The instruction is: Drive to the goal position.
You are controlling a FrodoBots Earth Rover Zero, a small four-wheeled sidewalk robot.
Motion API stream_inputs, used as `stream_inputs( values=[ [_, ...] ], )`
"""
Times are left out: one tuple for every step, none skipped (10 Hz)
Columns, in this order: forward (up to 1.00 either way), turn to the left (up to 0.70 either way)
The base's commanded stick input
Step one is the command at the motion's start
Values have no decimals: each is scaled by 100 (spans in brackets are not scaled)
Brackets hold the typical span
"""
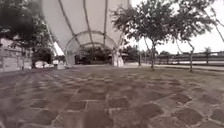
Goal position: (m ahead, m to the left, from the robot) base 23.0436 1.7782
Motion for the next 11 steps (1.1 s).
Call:
stream_inputs(
  values=[
    [100,0],
    [100,0],
    [100,0],
    [100,0],
    [100,0],
    [100,0],
    [100,0],
    [100,0],
    [100,0],
    [100,0],
    [100,0]
  ],
)
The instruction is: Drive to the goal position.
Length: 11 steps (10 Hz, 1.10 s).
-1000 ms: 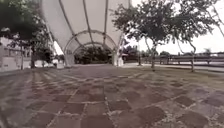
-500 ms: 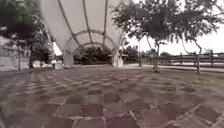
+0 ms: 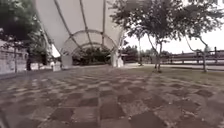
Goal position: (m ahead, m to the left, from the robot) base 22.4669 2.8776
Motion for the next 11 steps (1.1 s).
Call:
stream_inputs(
  values=[
    [100,0],
    [100,0],
    [100,0],
    [100,0],
    [100,0],
    [100,0],
    [100,0],
    [100,0],
    [100,0],
    [100,0],
    [100,0]
  ],
)
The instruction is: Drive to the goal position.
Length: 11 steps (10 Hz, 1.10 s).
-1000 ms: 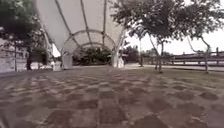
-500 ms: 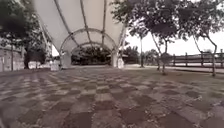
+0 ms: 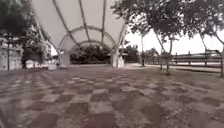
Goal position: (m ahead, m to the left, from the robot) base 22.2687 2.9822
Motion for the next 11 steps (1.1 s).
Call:
stream_inputs(
  values=[
    [100,0],
    [100,0],
    [100,0],
    [100,0],
    [100,0],
    [100,0],
    [100,0],
    [100,0],
    [100,19],
    [100,34],
    [100,10]
  ],
)
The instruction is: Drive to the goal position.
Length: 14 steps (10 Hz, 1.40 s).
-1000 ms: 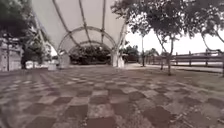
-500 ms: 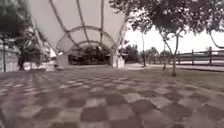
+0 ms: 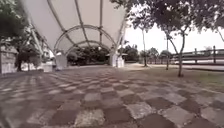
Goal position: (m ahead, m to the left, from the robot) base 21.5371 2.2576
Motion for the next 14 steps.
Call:
stream_inputs(
  values=[
    [100,0],
    [100,0],
    [100,0],
    [100,0],
    [100,0],
    [100,0],
    [100,0],
    [100,0],
    [100,0],
    [100,0],
    [100,0],
    [100,0],
    [100,0],
    [100,0]
  ],
)
